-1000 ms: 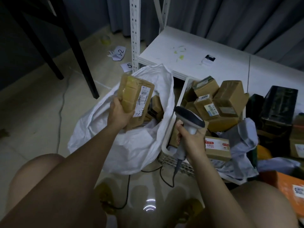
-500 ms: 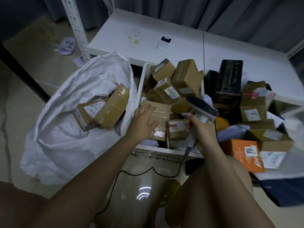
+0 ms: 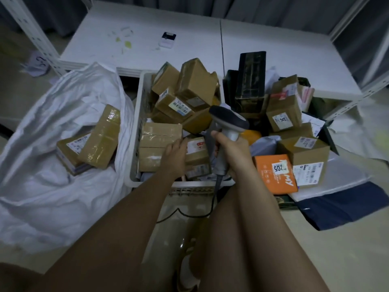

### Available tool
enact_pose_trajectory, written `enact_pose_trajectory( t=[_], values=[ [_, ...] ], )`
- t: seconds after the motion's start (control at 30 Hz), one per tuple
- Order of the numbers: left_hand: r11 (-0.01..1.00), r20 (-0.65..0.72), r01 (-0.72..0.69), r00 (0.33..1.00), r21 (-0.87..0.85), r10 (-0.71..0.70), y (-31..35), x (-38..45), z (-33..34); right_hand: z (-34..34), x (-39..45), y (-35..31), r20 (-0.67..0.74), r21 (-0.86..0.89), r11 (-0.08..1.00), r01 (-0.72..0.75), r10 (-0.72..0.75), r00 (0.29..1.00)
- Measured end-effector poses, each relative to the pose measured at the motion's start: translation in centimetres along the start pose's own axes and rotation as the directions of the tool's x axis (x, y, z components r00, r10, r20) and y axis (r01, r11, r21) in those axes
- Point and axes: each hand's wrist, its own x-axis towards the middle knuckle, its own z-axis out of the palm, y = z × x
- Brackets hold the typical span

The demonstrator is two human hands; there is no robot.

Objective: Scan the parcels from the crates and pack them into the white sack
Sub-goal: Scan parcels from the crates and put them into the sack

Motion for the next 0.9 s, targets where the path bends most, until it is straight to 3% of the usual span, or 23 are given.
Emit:
enact_pose_trajectory(
  t=[0.1, 0.17, 0.23, 0.3, 0.37, 0.53, 0.6, 0.73, 0.9],
  values=[
    [0.995, -0.066, -0.001, 0.998, -0.099, -0.005, 0.1, -0.3, -1.4, -0.2, 0.4, 0.1, 0.009, 0.052, 0.998, -0.030, 0.030, 1.000],
    [0.929, -0.125, 0.033, 0.989, -0.369, -0.085, -0.2, -1.0, -2.9, -0.4, 0.6, 0.2, 0.006, 0.100, 0.995, -0.017, 0.016, 1.000],
    [0.736, -0.128, 0.065, 0.971, -0.673, -0.203, -0.5, -2.5, -5.1, -0.4, 0.6, 0.1, -0.013, 0.112, 0.994, 0.011, -0.009, 1.000],
    [0.545, -0.068, 0.114, 0.950, -0.831, -0.303, -1.4, -4.4, -7.0, 0.1, 0.5, 0.1, -0.026, 0.119, 0.993, 0.022, -0.019, 0.999],
    [0.457, -0.036, 0.152, 0.926, -0.877, -0.376, -2.7, -6.3, -8.2, 0.9, 0.1, 0.3, -0.018, 0.145, 0.989, -0.002, 0.004, 1.000],
    [0.368, 0.011, 0.173, 0.915, -0.914, -0.403, -5.5, -10.7, -10.1, 4.1, -2.1, 1.1, 0.129, 0.092, 0.995, 0.033, -0.044, 0.991],
    [0.353, 0.021, 0.176, 0.916, -0.919, -0.400, -6.0, -12.7, -10.9, 5.5, -3.9, 1.6, 0.209, 0.063, 0.996, 0.069, -0.081, 0.975],
    [0.333, 0.126, 0.261, 0.918, -0.906, -0.376, -7.5, -16.0, -12.2, 7.7, -6.1, 2.1, 0.173, 0.041, 0.992, 0.119, -0.125, 0.977],
    [0.314, 0.100, 0.245, 0.904, -0.917, -0.415, -8.6, -18.7, -13.7, 9.5, -7.9, 1.4, 0.273, 0.021, 0.992, 0.127, -0.128, 0.954]
  ],
)
